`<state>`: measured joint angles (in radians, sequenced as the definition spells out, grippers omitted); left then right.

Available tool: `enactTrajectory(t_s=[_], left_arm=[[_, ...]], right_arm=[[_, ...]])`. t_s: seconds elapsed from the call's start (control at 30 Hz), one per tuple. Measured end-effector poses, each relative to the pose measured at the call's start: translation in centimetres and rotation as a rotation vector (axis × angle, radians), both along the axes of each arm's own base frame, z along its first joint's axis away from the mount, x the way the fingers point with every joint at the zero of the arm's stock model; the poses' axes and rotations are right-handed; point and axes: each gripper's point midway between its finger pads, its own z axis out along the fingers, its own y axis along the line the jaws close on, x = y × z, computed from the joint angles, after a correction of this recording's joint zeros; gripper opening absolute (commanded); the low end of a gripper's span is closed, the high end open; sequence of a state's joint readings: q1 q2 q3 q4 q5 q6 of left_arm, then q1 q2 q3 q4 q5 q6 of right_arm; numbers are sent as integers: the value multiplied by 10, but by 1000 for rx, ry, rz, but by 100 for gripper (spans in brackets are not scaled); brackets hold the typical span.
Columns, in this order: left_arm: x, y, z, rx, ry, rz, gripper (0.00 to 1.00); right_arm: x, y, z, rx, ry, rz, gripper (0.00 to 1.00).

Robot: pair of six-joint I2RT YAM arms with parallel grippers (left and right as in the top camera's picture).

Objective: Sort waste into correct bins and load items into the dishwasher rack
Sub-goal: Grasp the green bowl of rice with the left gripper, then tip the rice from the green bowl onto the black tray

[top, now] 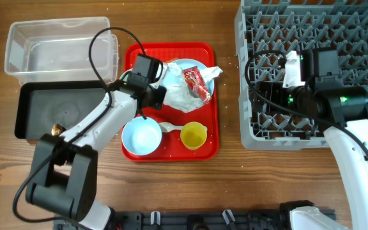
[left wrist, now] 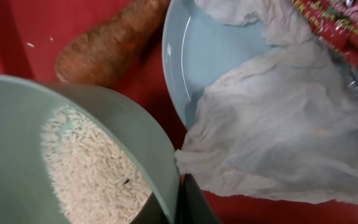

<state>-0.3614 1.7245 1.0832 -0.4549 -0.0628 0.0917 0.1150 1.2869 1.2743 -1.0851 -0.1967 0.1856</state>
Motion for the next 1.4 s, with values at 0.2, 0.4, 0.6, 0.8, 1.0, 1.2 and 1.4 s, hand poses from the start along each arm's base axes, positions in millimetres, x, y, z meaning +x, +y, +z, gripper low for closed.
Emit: enactTrajectory(t_s=[0.2,0.4,0.6,0.8,1.0,1.2,1.4], left_arm=[[2,-1,17,-50,-31,66,4],[-1,0,15,-54,-19,81,20],[-16,6,7,-26,52,88,41],[-29,4,-1,-12,102,6,42],[-29,0,-20,-3,133,-39,30],[-27,-2,-40,8,160,-58,4],[-24,-4,-37,3,146,-61,4]], right_arm=[[0,0,0,0,0,0,100],[-1,0,0,-1,3,-1,100],[-2,-1,-1,-6,10,-2,100],[-2,-2,-1,-8,9,-3,100],[-1,-1,-1,-8,7,-3,100],[1,-1,0,-7,-3,-3,100],[2,-1,1,-6,-9,-4,100]])
